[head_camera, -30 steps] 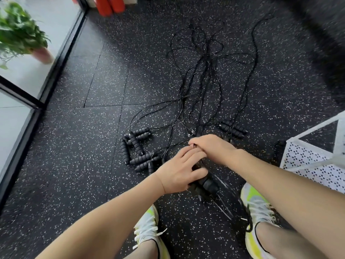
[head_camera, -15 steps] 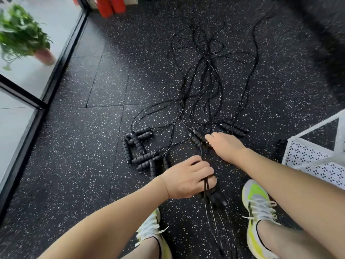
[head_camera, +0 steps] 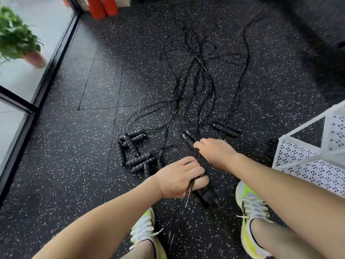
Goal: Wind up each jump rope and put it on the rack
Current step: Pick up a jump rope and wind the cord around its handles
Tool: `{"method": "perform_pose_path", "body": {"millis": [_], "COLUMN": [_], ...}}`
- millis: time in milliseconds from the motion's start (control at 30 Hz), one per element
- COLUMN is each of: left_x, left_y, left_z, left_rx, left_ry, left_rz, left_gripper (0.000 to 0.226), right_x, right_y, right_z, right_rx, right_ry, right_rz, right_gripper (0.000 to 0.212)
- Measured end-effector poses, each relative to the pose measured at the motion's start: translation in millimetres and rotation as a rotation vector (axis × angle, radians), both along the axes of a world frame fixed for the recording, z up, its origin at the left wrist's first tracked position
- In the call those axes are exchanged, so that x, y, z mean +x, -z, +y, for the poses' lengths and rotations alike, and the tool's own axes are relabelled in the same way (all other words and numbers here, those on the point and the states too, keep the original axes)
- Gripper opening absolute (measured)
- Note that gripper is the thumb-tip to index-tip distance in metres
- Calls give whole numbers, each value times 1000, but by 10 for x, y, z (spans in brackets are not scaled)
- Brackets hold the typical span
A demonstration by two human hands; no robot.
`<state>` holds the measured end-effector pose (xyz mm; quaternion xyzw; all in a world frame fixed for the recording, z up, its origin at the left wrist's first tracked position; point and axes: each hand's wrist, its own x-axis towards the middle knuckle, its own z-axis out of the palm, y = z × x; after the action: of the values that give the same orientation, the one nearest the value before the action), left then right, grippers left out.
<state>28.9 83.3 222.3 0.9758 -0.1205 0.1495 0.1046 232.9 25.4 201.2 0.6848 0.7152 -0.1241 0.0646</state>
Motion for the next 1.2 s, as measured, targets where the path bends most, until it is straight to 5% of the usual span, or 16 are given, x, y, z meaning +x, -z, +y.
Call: {"method": "perform_pose_path", "body": {"millis": [133, 367, 633, 900, 1133, 1200], "left_x": [57, 53, 71, 195, 235, 243], "left_y": [-23, 124, 30, 48, -13, -37], "left_z": [-173, -18, -111, 17, 64, 36], "left_rx": [-15, 102, 24, 86, 74, 63], "left_ry": [30, -17, 21, -28, -10, 1], "left_rz": [-56, -50, -39, 0, 38, 22], "left_gripper": [15, 19, 19, 26, 26, 25], "right_x": [77, -82, 91, 66, 106, 165], "right_y": [-52, -75, -22, -47, -85, -69], "right_z": [-14, -83, -134, -159, -213, -228], "right_rx": [-93, 173, -77, 16, 30, 19], "right_ry": [70, -443, 95, -191, 33, 48], "right_rz": [-8, 140, 52, 91, 109, 99], "right_gripper": [23, 14, 21, 27, 21, 34]}}
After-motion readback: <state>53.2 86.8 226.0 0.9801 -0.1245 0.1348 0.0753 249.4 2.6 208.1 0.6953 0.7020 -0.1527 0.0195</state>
